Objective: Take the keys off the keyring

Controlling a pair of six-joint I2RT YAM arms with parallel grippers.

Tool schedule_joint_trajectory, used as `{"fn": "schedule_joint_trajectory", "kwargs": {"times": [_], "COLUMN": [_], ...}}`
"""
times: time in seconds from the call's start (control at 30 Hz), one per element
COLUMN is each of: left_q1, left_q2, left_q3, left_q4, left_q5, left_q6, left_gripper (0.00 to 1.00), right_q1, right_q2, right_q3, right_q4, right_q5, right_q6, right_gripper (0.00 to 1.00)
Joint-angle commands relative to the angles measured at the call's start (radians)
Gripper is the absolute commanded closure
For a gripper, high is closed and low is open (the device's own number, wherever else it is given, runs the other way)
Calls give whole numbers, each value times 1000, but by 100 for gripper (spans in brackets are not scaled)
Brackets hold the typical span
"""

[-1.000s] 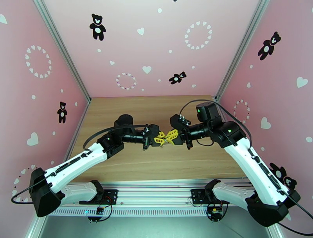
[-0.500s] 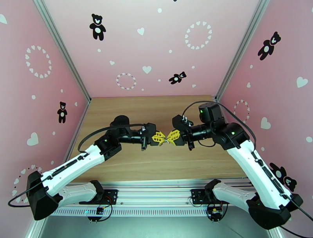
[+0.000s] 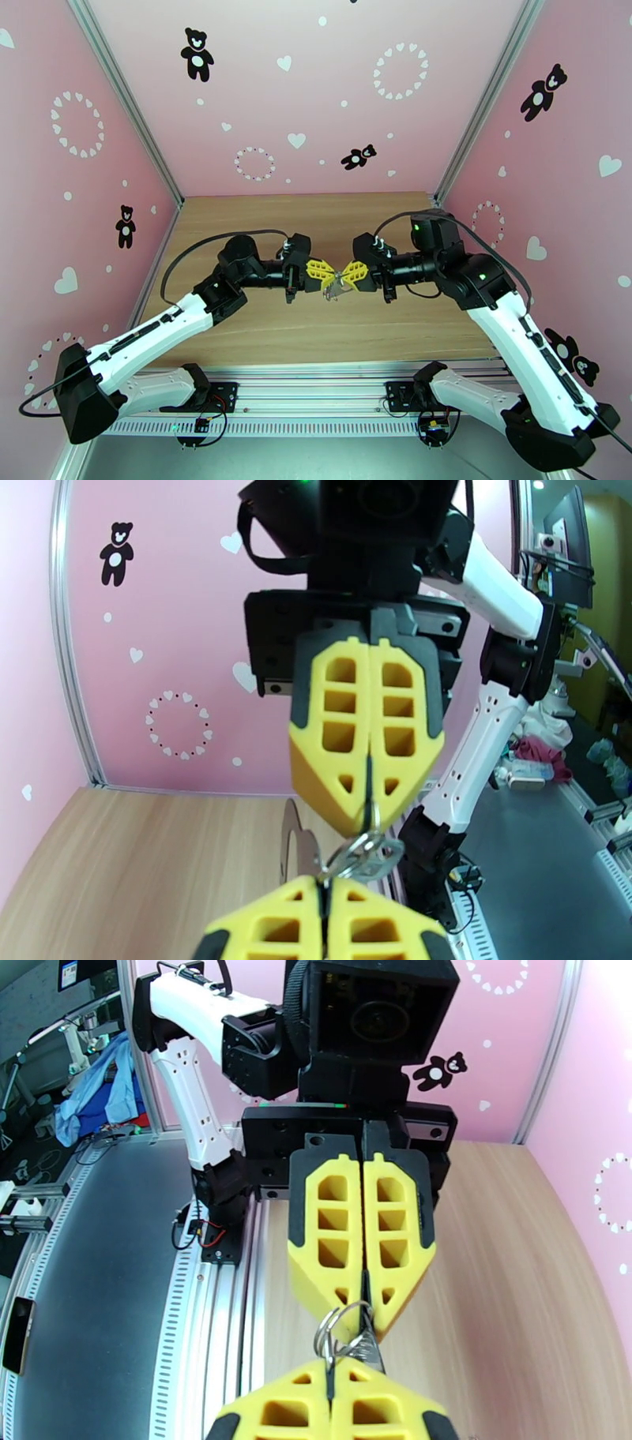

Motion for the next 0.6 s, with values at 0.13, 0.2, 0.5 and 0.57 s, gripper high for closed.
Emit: {"fn": "schedule_joint_trajectory", "kwargs": {"times": [0.13, 0.2, 0.5, 0.57], "left_q1": [5, 5, -16, -16], "left_q2": [22, 40, 68, 57], "left_q3": [-49, -46, -46, -35], "left_q4": [343, 382, 375, 237], "left_q5": [-117, -132, -184, -222], "left_q6": [-329, -402, -414, -306], "left_gripper": [100, 100, 100, 83], "right_q1": [-3, 0, 0, 0], "right_q2": [-4, -7, 2, 16], "right_q3": [10, 5, 23, 44], "right_q4": [-13, 0, 28, 13], "right_q5": [37, 28, 59, 55], "right_q6": [-32, -28, -24, -33], "right_gripper": [100, 100, 100, 100]}}
